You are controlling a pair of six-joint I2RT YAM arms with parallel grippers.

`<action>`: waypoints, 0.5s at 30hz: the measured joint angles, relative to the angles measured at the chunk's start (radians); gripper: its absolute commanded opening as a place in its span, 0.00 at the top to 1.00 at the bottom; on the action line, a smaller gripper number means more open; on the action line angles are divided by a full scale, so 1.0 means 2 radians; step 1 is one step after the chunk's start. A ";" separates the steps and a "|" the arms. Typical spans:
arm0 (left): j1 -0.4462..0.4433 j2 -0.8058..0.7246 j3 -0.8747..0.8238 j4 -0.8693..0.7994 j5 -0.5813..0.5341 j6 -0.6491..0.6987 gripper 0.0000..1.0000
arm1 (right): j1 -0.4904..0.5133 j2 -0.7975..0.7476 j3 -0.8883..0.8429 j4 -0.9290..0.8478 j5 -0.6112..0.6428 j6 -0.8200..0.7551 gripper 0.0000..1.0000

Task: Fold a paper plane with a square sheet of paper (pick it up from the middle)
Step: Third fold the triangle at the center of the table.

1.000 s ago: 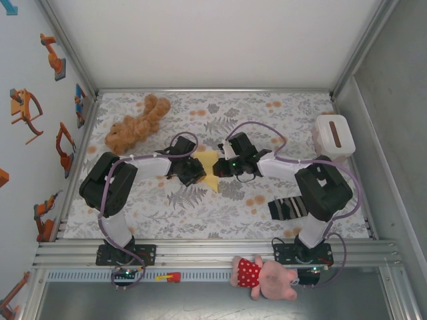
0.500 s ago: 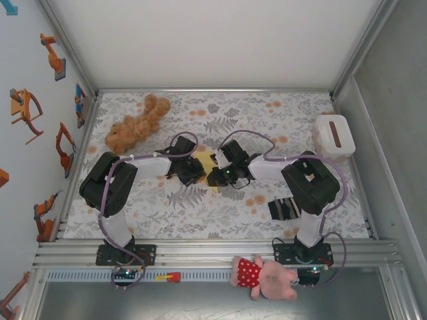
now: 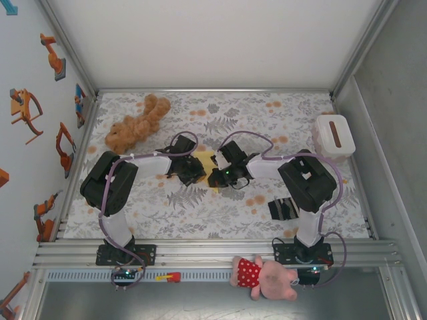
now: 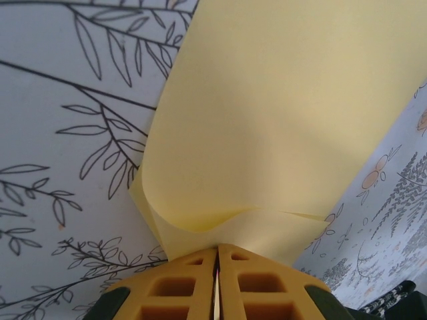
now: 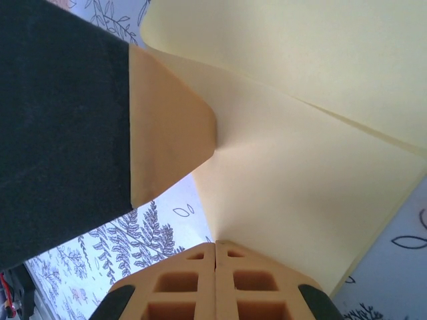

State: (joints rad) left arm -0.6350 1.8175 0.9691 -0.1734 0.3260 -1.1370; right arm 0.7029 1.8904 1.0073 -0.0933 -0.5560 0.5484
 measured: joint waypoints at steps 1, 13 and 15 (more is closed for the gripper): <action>0.000 0.000 0.000 0.000 0.001 0.000 0.90 | 0.000 0.000 0.000 -0.001 0.001 -0.001 1.00; 0.004 0.005 0.005 -0.004 0.008 0.000 0.90 | 0.000 0.000 0.002 -0.012 0.009 -0.015 1.00; 0.004 0.006 0.006 -0.004 0.010 0.000 0.91 | 0.000 0.000 0.002 -0.013 0.009 -0.019 1.00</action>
State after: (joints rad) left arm -0.6262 1.8305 0.9810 -0.1822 0.3454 -1.1366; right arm 0.7029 1.8904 1.0103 -0.1188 -0.5385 0.5106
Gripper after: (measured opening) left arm 0.096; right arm 0.049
